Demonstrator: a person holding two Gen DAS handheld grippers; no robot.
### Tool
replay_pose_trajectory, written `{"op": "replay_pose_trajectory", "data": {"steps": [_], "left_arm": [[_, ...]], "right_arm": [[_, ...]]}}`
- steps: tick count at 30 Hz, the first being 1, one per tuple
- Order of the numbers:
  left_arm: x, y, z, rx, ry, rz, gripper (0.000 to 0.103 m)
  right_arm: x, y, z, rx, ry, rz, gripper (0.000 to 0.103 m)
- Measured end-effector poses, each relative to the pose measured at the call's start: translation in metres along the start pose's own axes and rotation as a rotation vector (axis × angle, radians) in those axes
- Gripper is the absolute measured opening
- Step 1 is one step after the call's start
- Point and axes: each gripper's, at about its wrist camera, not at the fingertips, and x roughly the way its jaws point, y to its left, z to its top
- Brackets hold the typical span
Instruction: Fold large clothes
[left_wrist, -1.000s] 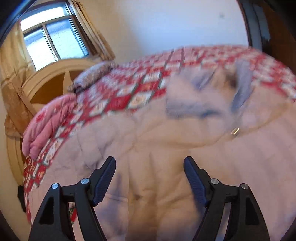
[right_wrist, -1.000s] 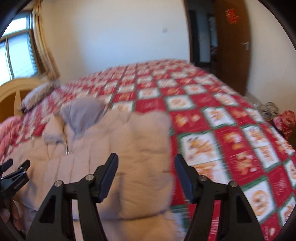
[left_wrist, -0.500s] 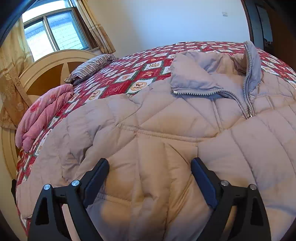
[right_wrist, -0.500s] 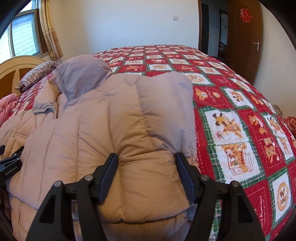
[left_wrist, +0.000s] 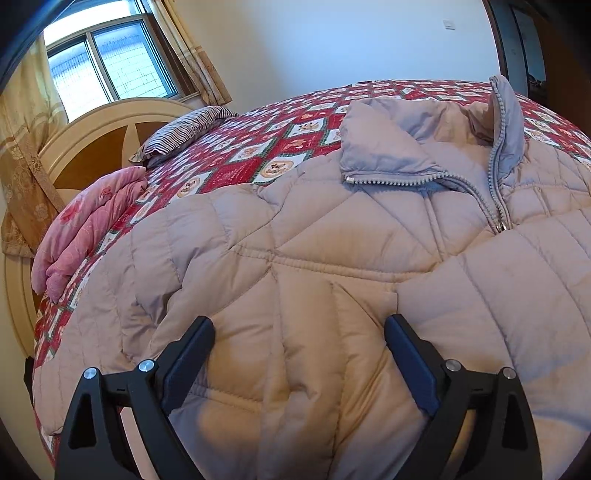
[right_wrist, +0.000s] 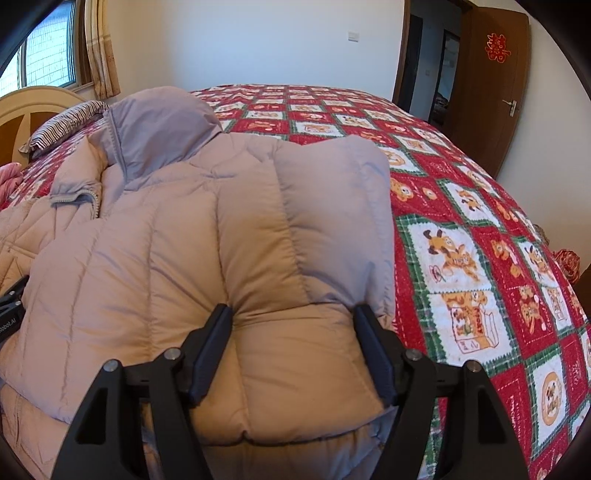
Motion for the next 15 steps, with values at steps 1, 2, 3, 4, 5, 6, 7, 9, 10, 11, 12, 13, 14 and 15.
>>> {"op": "replay_pose_trajectory", "data": {"steps": [1,2,3,4,5,6,7,9,10,11,12,13,14,15], "left_arm": [[0.0004,0.0000,-0.0001,-0.003,0.002,-0.003,0.094],[0.0006,0.0007,-0.0003,-0.003,0.002,-0.004,0.094],[0.0006,0.0002,-0.0005,-0.004,0.002,-0.004,0.095],[0.0005,0.0001,-0.0007,-0.004,0.002,-0.004,0.095],[0.0005,0.0006,-0.0003,-0.003,0.002,-0.004,0.095],[0.0005,0.0006,-0.0003,-0.003,0.002,-0.004,0.095],[0.0005,0.0007,-0.0002,-0.003,0.002,-0.004,0.095],[0.0006,0.0005,-0.0003,-0.003,0.003,-0.004,0.095],[0.0007,0.0005,-0.0004,-0.003,0.003,-0.004,0.095],[0.0007,0.0005,-0.0003,-0.003,0.003,-0.004,0.095],[0.0008,0.0007,-0.0005,-0.004,0.003,-0.005,0.095],[0.0012,0.0003,-0.0007,-0.004,0.003,-0.004,0.095],[0.0009,0.0009,-0.0007,-0.004,0.003,-0.004,0.095],[0.0011,0.0008,-0.0009,-0.005,0.003,-0.005,0.095]], "right_arm": [[0.0000,0.0001,-0.0001,-0.002,0.000,-0.002,0.073],[0.0000,0.0004,-0.0003,-0.003,0.001,-0.004,0.073],[-0.0001,0.0009,-0.0004,-0.005,0.001,-0.006,0.073],[-0.0001,0.0015,-0.0004,-0.007,0.002,-0.010,0.073],[0.0002,0.0023,-0.0002,-0.011,0.002,-0.014,0.073],[0.0005,0.0031,-0.0003,-0.014,0.003,-0.019,0.073],[0.0008,0.0037,-0.0003,-0.017,0.004,-0.023,0.073],[0.0010,0.0041,-0.0004,-0.022,0.005,-0.029,0.073],[0.0012,0.0041,-0.0006,-0.023,0.006,-0.030,0.073],[0.0012,0.0045,-0.0009,-0.025,0.006,-0.033,0.073],[0.0014,0.0045,-0.0007,-0.027,0.006,-0.035,0.073],[0.0015,0.0050,-0.0008,-0.030,0.007,-0.038,0.073],[0.0018,0.0053,-0.0010,-0.032,0.006,-0.041,0.073],[0.0018,0.0055,-0.0012,-0.033,0.006,-0.043,0.073]]}}
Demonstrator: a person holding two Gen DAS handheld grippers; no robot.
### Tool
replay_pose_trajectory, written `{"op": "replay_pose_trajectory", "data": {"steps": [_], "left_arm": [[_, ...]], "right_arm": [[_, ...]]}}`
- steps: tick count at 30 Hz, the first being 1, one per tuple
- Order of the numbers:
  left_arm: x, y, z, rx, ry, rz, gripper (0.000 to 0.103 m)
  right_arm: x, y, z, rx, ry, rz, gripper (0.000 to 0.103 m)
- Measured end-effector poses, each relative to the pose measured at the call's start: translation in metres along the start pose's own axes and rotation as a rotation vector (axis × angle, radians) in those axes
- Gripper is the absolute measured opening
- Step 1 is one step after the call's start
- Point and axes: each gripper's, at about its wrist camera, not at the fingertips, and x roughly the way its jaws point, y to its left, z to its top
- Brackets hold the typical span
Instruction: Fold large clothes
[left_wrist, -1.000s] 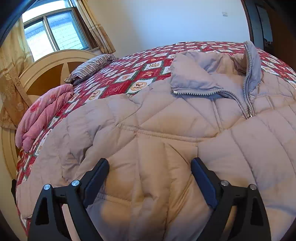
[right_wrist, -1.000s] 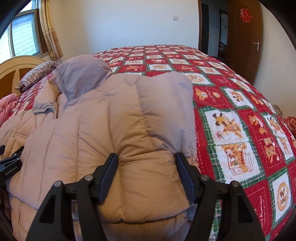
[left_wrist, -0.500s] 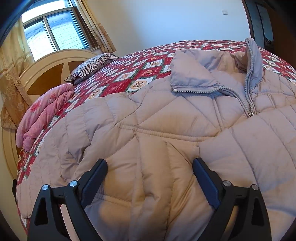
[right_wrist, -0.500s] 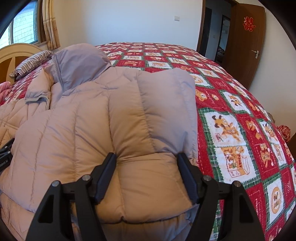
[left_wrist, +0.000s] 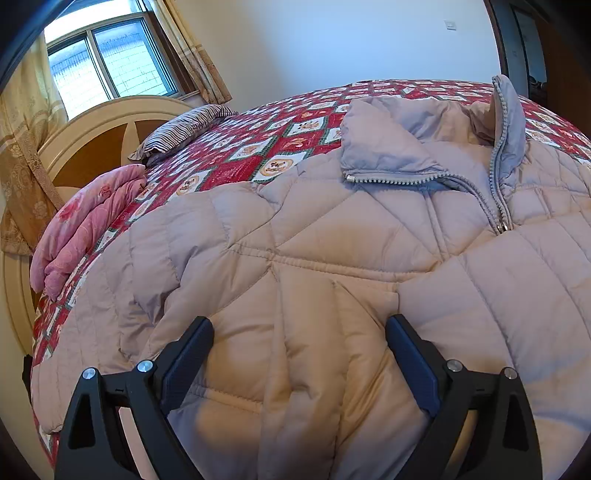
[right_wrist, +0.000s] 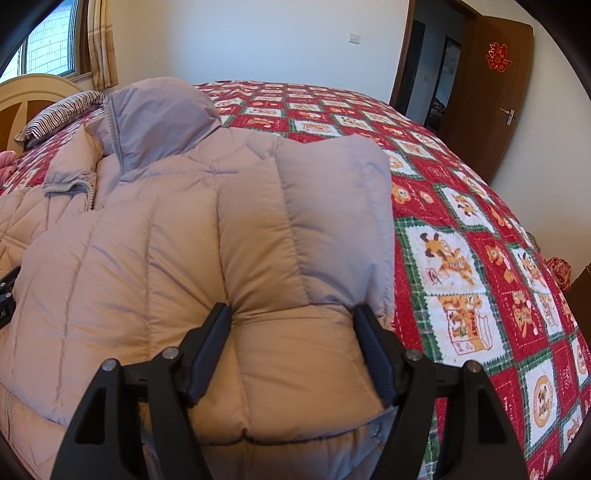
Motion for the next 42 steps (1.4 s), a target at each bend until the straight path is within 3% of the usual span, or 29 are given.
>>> {"op": "replay_pose_trajectory", "data": {"steps": [20,25,29,31,33,38,39,42], "left_arm": [[0.000,0.001,0.000,0.004,0.000,-0.003,0.096],[-0.022,0.022,0.010,0.049,0.020,-0.045,0.096],[-0.075,0.082,0.012,0.002,-0.115,-0.079,0.095],[-0.092,0.127,0.000,-0.011,-0.174,-0.034,0.095],[-0.093,0.170,-0.018,-0.037,-0.181,0.021,0.095],[-0.058,0.299,-0.083,-0.179,-0.043,0.284,0.095],[-0.047,0.334,-0.101,-0.253,0.015,0.348,0.095],[-0.028,0.390,-0.134,-0.411,0.122,0.379,0.095]], "right_arm": [[0.000,0.004,-0.001,-0.023,0.002,-0.033,0.074],[-0.003,0.002,0.003,-0.023,0.012,-0.052,0.082],[-0.034,-0.010,0.001,0.004,-0.017,-0.040,0.089],[-0.055,-0.015,-0.007,0.032,-0.041,-0.009,0.093],[-0.075,-0.017,-0.021,0.044,-0.050,0.045,0.096],[-0.111,0.002,-0.061,-0.047,-0.055,0.125,0.096],[-0.118,0.007,-0.068,-0.067,-0.065,0.133,0.096],[-0.134,0.021,-0.082,-0.103,-0.088,0.166,0.096]]}}
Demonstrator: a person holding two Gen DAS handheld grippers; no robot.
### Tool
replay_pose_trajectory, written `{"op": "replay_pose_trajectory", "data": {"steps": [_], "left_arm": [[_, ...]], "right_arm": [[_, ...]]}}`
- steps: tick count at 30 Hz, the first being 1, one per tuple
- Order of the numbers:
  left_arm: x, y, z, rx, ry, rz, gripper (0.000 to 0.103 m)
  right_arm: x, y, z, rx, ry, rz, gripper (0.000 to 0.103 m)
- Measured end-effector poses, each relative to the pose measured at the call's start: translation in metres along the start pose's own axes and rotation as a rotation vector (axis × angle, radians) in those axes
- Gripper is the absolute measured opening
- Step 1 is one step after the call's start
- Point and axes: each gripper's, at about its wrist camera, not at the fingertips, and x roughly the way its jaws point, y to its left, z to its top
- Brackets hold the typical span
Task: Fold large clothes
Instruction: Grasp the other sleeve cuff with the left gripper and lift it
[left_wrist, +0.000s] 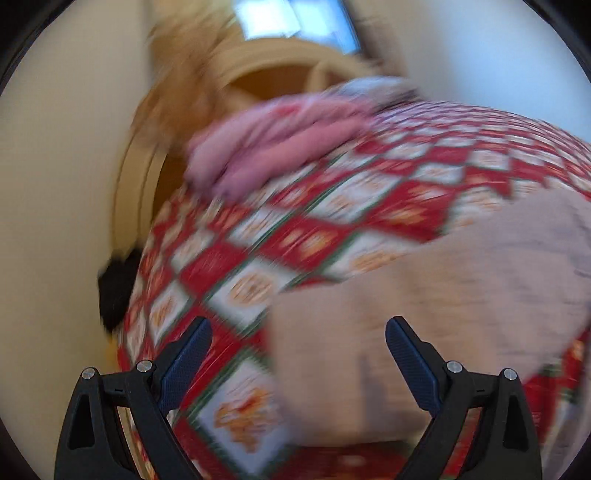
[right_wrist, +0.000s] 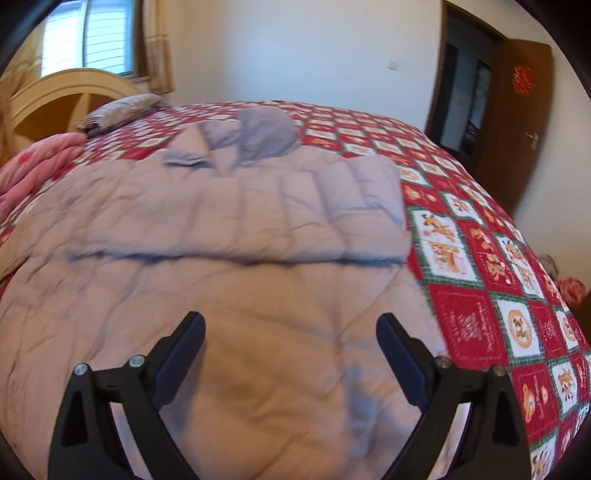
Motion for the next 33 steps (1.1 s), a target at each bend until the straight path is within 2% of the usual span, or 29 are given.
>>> {"op": "replay_pose_trajectory", "data": {"steps": [2,3,4,5,6,8,9,11,15,17,18,20,24,26,28,29,31,33], "left_arm": [[0.017,0.013,-0.006,-0.036,0.062,-0.037,0.095],[0.024,0.013,-0.009,-0.049,0.094,-0.084,0.093],[0.031,0.010,-0.012,-0.058,0.128,-0.171,0.084],[0.031,0.007,-0.016,-0.059,0.150,-0.226,0.041],[0.036,0.002,-0.017,-0.065,0.189,-0.308,0.021],[0.026,-0.010,-0.013,-0.033,0.157,-0.296,0.011],[0.017,-0.016,-0.010,-0.021,0.139,-0.301,0.010],[-0.003,-0.025,0.000,-0.005,0.087,-0.300,0.010],[-0.071,-0.046,0.026,0.053,-0.085,-0.318,0.009],[-0.119,-0.067,0.041,0.090,-0.188,-0.374,0.009],[-0.130,-0.073,0.046,0.103,-0.215,-0.391,0.009],[-0.179,-0.102,0.050,0.163,-0.293,-0.469,0.009],[-0.244,-0.166,0.033,0.272,-0.368,-0.591,0.009],[-0.264,-0.195,0.020,0.318,-0.397,-0.621,0.009],[-0.283,-0.228,0.000,0.368,-0.395,-0.666,0.011],[-0.289,-0.241,-0.007,0.393,-0.383,-0.682,0.016],[-0.302,-0.270,-0.029,0.451,-0.380,-0.670,0.032],[-0.316,-0.278,-0.043,0.465,-0.437,-0.650,0.076]], "right_arm": [[-0.007,0.011,-0.002,-0.021,-0.014,0.023,0.096],[-0.011,0.015,-0.003,-0.031,-0.023,0.029,0.096],[-0.014,0.020,-0.003,-0.041,-0.033,0.034,0.096],[-0.016,0.022,-0.003,-0.046,-0.042,0.039,0.096],[-0.018,0.023,-0.003,-0.048,-0.052,0.042,0.096],[-0.024,0.023,-0.004,-0.035,-0.072,0.046,0.096],[-0.028,0.021,-0.005,-0.027,-0.080,0.047,0.096],[-0.035,0.013,-0.007,-0.002,-0.097,0.042,0.096],[-0.050,-0.005,-0.014,0.050,-0.127,0.020,0.096],[-0.054,-0.019,-0.017,0.086,-0.134,0.006,0.096],[-0.056,-0.024,-0.018,0.103,-0.135,0.002,0.096],[-0.058,-0.036,-0.022,0.146,-0.131,-0.005,0.096],[-0.062,-0.057,-0.033,0.219,-0.120,-0.015,0.096],[-0.064,-0.063,-0.038,0.238,-0.116,-0.020,0.096],[-0.065,-0.069,-0.043,0.247,-0.111,-0.024,0.096],[-0.066,-0.071,-0.046,0.251,-0.108,-0.027,0.096],[-0.066,-0.076,-0.050,0.259,-0.097,-0.029,0.096],[-0.066,-0.081,-0.052,0.271,-0.088,-0.030,0.096]]}}
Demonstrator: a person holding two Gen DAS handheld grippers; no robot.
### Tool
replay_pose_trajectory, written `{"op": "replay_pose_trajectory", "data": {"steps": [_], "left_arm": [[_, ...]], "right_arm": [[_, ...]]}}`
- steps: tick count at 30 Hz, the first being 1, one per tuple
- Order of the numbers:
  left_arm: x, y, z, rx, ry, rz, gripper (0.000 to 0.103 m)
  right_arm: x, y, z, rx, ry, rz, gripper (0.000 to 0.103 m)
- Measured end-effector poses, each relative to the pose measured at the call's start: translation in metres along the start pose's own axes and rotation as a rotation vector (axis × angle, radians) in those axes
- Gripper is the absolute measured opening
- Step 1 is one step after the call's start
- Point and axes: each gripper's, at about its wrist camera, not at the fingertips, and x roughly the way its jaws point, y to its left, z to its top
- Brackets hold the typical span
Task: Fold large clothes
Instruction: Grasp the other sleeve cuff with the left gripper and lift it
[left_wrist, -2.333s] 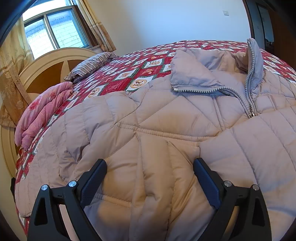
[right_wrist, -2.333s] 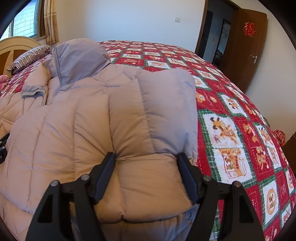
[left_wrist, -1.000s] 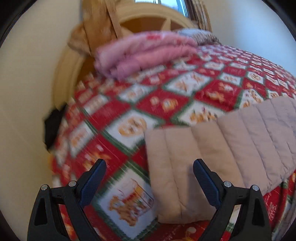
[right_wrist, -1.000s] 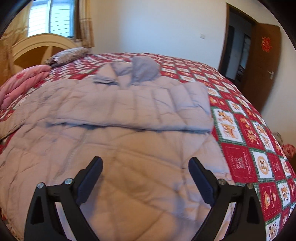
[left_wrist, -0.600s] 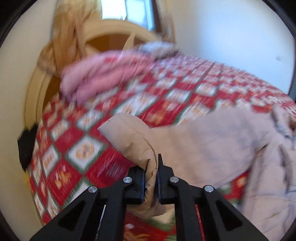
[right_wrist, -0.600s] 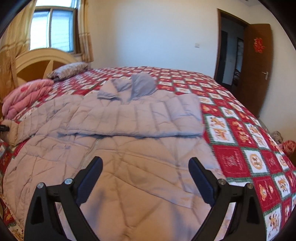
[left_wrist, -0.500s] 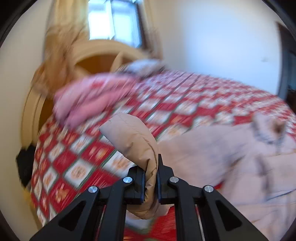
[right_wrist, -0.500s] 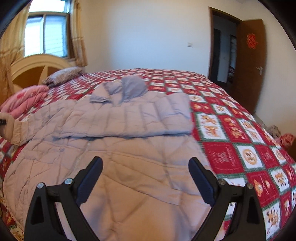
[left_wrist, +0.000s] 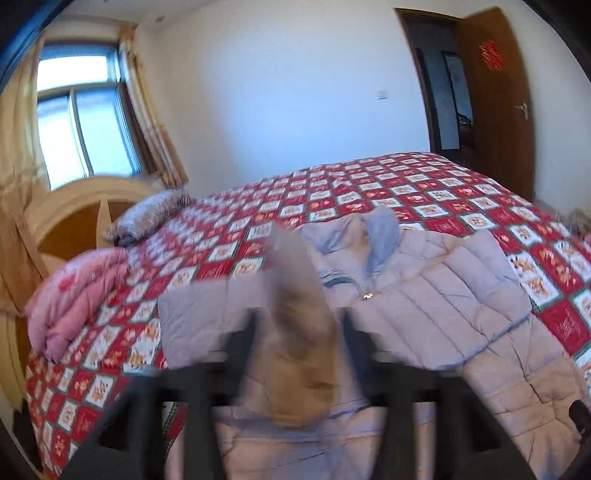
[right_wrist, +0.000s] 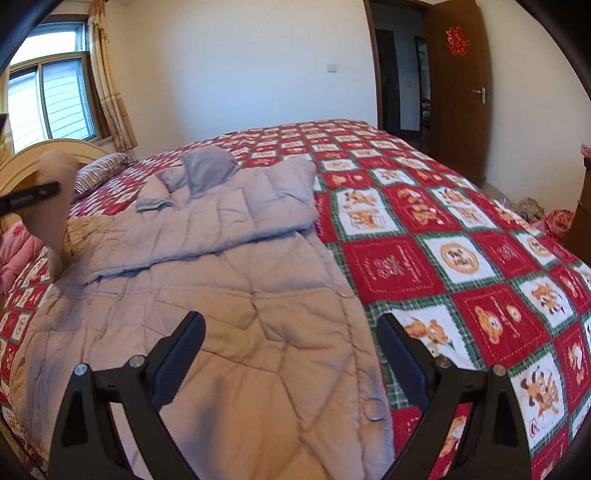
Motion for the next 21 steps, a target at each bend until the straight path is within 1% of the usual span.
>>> {"op": "replay_pose_trajectory", "data": {"steps": [1,2,3,5,6,8,11,12,13,14,15,17,18,21], "left_arm": [[-0.004,-0.003,-0.001,0.004,-0.029,0.016,0.084],[-0.012,-0.005,-0.001,0.006,-0.068,0.021,0.094],[-0.018,-0.004,-0.002,0.008,-0.094,0.018,0.097],[-0.022,0.006,-0.005,0.012,-0.126,0.027,0.097],[-0.023,0.017,-0.009,0.011,-0.136,0.047,0.097],[-0.015,0.048,-0.019,-0.017,-0.121,0.079,0.098],[0.012,0.089,-0.040,-0.047,-0.044,0.214,0.098],[0.031,0.112,-0.052,-0.069,0.022,0.293,0.098],[0.044,0.129,-0.062,-0.091,0.074,0.349,0.098],[0.056,0.145,-0.073,-0.124,0.125,0.388,0.098],[0.066,0.161,-0.085,-0.161,0.173,0.416,0.098],[0.082,0.179,-0.104,-0.211,0.239,0.433,0.098],[0.092,0.189,-0.116,-0.233,0.278,0.444,0.098],[0.109,0.199,-0.138,-0.275,0.348,0.454,0.098]], "right_arm": [[0.001,-0.002,0.000,0.007,0.008,-0.001,0.096],[0.002,-0.003,0.000,0.013,0.017,-0.001,0.096],[0.003,-0.003,0.001,0.018,0.023,0.001,0.096],[0.005,0.000,0.004,0.037,0.029,-0.001,0.096],[0.006,0.003,0.006,0.034,0.030,0.005,0.096],[0.009,0.012,0.012,0.032,0.030,0.030,0.096],[0.015,0.033,0.024,0.030,0.035,0.095,0.096],[0.019,0.044,0.030,0.033,0.042,0.132,0.096],[0.024,0.053,0.036,0.037,0.049,0.163,0.096],[0.029,0.063,0.041,0.038,0.055,0.193,0.096],[0.034,0.073,0.045,0.035,0.060,0.213,0.096],[0.046,0.096,0.053,0.018,0.075,0.259,0.096],[0.057,0.110,0.056,0.009,0.097,0.284,0.096],[0.090,0.139,0.060,0.008,0.162,0.296,0.095]]}}
